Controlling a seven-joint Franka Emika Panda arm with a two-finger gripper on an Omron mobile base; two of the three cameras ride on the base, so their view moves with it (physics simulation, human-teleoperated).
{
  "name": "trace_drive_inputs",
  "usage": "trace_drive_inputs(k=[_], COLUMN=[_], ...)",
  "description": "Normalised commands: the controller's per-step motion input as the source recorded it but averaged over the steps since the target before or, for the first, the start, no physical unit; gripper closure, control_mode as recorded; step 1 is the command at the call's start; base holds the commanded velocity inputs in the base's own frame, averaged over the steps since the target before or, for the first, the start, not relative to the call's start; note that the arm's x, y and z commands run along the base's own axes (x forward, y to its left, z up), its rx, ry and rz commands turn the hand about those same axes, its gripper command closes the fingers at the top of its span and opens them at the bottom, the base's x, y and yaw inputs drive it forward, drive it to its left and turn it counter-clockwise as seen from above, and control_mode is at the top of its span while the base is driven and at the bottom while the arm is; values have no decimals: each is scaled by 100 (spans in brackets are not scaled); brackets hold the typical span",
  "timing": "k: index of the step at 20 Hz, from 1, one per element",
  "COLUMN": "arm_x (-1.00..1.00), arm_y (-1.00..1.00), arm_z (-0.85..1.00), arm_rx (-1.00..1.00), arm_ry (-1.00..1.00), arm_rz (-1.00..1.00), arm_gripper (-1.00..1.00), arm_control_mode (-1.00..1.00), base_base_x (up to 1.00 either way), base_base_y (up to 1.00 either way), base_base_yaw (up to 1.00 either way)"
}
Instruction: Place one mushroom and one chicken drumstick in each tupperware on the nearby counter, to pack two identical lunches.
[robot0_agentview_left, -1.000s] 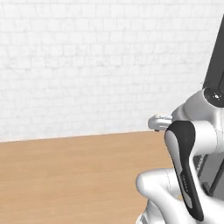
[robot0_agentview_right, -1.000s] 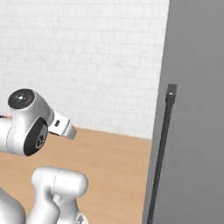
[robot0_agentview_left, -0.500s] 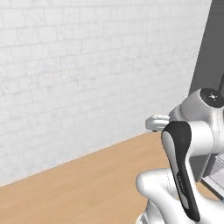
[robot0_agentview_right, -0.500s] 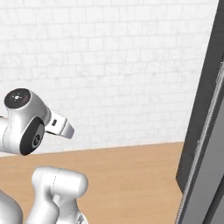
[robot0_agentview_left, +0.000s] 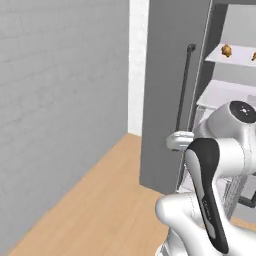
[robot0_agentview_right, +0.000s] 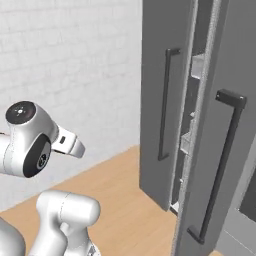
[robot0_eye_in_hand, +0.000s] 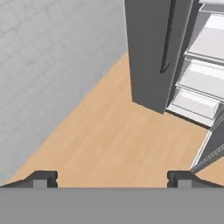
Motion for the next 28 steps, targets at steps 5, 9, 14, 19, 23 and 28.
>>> trace_drive_inputs(k=[5,9,14,19,23,28], arm_x=[0,0,0,0,0,0], arm_y=[0,0,0,0,0,0], arm_z=[0,0,0,0,0,0], arm_rx=[0,0,0,0,0,0], arm_ry=[0,0,0,0,0,0], arm_rz=[0,0,0,0,0,0], arm_gripper=[-100,-100,-100,-100,-100,-100], arm_control_mode=[100,100,100,100,100,100], base_base_x=[52,56,66,81,42,49], base_base_y=[24,34,52,77,76,2], base_base_yaw=[-88,-87,-80,-60,-25,3])
